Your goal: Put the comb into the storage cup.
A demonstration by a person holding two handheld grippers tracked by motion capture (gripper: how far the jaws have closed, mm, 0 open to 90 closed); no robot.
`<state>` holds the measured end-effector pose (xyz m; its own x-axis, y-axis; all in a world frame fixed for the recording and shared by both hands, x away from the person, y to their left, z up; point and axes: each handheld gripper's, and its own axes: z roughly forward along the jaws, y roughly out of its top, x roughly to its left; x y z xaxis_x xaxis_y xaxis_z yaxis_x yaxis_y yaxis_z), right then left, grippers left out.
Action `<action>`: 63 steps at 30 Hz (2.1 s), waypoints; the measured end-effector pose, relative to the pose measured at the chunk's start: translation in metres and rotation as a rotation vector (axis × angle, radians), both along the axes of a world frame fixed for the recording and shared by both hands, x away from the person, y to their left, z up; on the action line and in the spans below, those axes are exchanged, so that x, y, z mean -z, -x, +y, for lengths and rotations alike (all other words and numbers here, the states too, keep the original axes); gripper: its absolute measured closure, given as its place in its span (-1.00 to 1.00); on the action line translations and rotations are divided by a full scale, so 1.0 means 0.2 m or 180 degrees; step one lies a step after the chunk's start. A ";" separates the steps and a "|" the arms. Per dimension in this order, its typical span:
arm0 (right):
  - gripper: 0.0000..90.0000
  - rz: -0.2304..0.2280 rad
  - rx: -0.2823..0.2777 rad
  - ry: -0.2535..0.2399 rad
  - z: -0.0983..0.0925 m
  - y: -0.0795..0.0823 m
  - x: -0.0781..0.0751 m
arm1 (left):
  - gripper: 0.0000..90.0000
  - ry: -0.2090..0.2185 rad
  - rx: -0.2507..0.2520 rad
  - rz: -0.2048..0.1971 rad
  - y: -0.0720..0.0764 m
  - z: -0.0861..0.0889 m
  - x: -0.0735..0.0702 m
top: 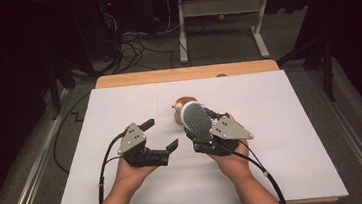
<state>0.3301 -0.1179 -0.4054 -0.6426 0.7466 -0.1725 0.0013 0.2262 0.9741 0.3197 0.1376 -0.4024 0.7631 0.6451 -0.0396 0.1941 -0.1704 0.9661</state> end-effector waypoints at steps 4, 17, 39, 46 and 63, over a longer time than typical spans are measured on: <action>-0.54 -0.0001 -0.0008 0.0014 0.01 0.00 0.00 | -0.98 0.0030 0.0023 -0.0001 -0.01 -0.02 -0.02; -0.54 -0.0021 -0.0065 0.0072 0.04 0.02 0.02 | -0.95 0.0114 0.0096 -0.0020 -0.02 -0.08 -0.07; -0.54 -0.0035 -0.0204 0.0183 0.11 0.05 0.04 | -0.91 0.0131 0.0122 -0.0004 -0.04 -0.13 -0.12; -0.54 -0.0043 -0.0229 0.0184 0.13 0.06 0.04 | -0.84 0.0099 0.0110 0.0017 -0.05 -0.14 -0.12; -0.54 -0.0072 -0.0230 0.0224 0.13 0.06 0.04 | -0.46 0.0146 0.0299 0.0144 -0.05 -0.15 -0.11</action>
<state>0.3177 -0.0911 -0.4140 -0.6896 0.6840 -0.2379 -0.0393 0.2927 0.9554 0.3305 0.1075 -0.3814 0.8170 0.5674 -0.1030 0.2228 -0.1458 0.9639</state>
